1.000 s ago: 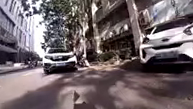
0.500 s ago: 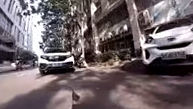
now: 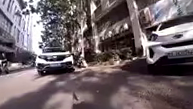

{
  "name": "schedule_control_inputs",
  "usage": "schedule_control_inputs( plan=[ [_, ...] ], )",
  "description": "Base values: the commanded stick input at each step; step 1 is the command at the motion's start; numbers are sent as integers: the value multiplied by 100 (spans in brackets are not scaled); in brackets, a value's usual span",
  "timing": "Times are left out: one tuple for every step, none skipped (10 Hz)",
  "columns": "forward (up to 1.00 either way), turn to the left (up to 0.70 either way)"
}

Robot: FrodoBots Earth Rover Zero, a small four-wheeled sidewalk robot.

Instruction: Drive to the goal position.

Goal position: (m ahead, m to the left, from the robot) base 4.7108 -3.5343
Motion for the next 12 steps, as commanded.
schedule_control_inputs(
  plan=[
    [45,0],
    [45,0],
    [45,0],
    [45,0],
    [45,0],
    [45,0],
    [45,0],
    [45,0],
    [45,0],
    [45,0],
    [45,0],
    [45,0]
  ],
)
